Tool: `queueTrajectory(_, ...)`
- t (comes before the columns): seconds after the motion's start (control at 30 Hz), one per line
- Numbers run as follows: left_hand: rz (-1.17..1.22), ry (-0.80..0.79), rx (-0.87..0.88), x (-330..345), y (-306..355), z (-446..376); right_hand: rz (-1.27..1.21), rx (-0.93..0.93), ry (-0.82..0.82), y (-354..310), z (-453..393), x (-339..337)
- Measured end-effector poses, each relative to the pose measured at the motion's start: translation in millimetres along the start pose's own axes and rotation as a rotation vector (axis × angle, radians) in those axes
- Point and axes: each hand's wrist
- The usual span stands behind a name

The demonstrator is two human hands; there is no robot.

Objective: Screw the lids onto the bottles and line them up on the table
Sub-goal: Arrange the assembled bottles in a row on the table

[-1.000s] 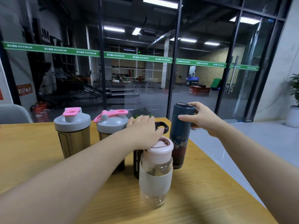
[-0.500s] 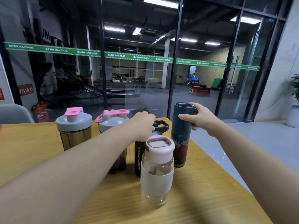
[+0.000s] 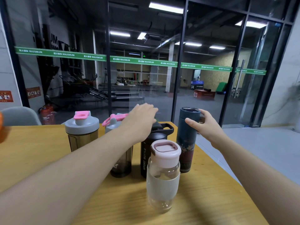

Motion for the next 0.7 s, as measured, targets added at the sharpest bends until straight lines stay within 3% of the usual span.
queueTrajectory(0.13, -0.144, -0.016, -0.156, -1.9, -25.4, 6.9, -0.018, -0.012, 0.068, 0.4, 7.4, 4.8)
queueTrajectory(0.23, -0.073, -0.111, -0.331, 0.3, -37.8, 15.7, -0.003, -0.006, 0.171, 1.8, 12.6, 8.6)
queueTrajectory(0.47, -0.016, -0.095, -0.242, -3.0, -52.4, 23.9, 0.071, -0.078, 0.344, 1.8, 30.1, 15.9)
queueTrajectory(0.7, 0.06, -0.186, -0.18, -29.3, -54.7, 31.6, 0.044, -0.163, 0.336, -19.9, 38.7, 18.8)
Point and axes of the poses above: each hand's wrist, its own z-axis away from the middle knuckle, its own x-axis out of the palm, y = z × x, and after that the axes turned 8 degrees about z, right-handed
